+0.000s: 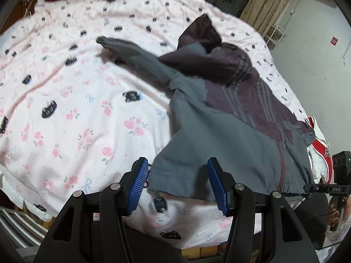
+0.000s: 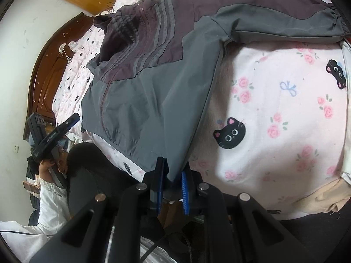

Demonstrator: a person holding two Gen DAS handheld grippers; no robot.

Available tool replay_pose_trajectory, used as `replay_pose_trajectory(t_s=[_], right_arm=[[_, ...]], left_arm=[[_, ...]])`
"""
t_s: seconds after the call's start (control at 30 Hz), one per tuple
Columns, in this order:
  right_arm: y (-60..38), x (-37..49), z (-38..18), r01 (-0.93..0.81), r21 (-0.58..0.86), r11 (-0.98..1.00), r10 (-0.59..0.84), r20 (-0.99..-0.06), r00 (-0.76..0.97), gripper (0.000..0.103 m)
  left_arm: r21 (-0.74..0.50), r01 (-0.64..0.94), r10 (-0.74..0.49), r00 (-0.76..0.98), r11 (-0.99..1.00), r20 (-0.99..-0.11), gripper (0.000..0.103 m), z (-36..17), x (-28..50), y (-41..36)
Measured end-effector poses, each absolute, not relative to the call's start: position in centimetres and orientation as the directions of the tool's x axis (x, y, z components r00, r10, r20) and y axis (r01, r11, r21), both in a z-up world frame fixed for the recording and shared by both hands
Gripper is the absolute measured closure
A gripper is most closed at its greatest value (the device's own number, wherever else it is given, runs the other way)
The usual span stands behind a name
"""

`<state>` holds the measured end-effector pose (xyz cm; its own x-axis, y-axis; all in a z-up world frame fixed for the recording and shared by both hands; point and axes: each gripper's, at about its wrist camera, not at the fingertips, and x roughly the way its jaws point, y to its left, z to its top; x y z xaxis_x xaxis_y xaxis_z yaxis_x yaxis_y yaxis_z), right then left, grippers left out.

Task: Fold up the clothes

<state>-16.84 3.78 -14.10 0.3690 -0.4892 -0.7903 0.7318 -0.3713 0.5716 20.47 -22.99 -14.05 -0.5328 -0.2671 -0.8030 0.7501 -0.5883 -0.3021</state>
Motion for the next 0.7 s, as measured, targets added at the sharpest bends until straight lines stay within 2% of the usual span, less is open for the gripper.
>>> replay_pose_trajectory(t_s=[0.13, 0.27, 0.4, 0.43, 0.5, 0.53, 0.57, 0.6, 0.7], right_arm=[[4.1, -17.6, -14.3, 0.728, 0.575, -0.374, -0.489, -0.789, 0.372, 0.089], [4.5, -18.0, -14.4, 0.721, 0.581, -0.378, -0.495, -0.785, 0.373, 0.089], [4.9, -18.4, -14.5, 0.716, 0.586, -0.379, -0.500, -0.781, 0.375, 0.089], [5.0, -18.4, -14.5, 0.716, 0.586, -0.379, -0.500, -0.781, 0.374, 0.089], [5.1, -18.5, -14.5, 0.721, 0.580, -0.379, -0.498, -0.784, 0.370, 0.089], [5.1, -18.5, -14.4, 0.722, 0.579, -0.379, -0.498, -0.785, 0.368, 0.089], [5.0, -18.5, -14.3, 0.723, 0.579, -0.376, -0.499, -0.784, 0.369, 0.089], [5.0, -18.6, -14.2, 0.723, 0.581, -0.374, -0.500, -0.783, 0.370, 0.089], [5.1, -18.9, -13.5, 0.735, 0.573, -0.362, -0.505, -0.783, 0.363, 0.089]], left_arm=[[-0.334, 0.729, -0.156, -0.515, -0.597, -0.843, 0.052, -15.5, 19.3, -24.5], [-0.335, 0.713, -0.110, -0.499, -0.615, -0.860, 0.042, -16.4, 18.3, -24.8], [-0.312, 0.701, -0.100, -0.479, -0.641, -0.872, 0.041, -16.6, 17.5, -24.4], [-0.297, 0.697, -0.104, -0.471, -0.653, -0.876, 0.043, -16.6, 17.3, -24.2], [-0.254, 0.691, -0.128, -0.450, -0.676, -0.884, 0.067, -16.3, 16.9, -23.6], [-0.246, 0.694, -0.137, -0.447, -0.677, -0.884, 0.072, -16.2, 16.9, -23.4], [-0.263, 0.695, -0.133, -0.460, -0.669, -0.878, 0.081, -16.1, 17.1, -23.2], [-0.279, 0.696, -0.130, -0.473, -0.661, -0.872, 0.086, -15.9, 17.3, -23.1], [-0.296, 0.697, -0.137, -0.494, -0.653, -0.859, 0.092, -15.1, 18.0, -22.3]])
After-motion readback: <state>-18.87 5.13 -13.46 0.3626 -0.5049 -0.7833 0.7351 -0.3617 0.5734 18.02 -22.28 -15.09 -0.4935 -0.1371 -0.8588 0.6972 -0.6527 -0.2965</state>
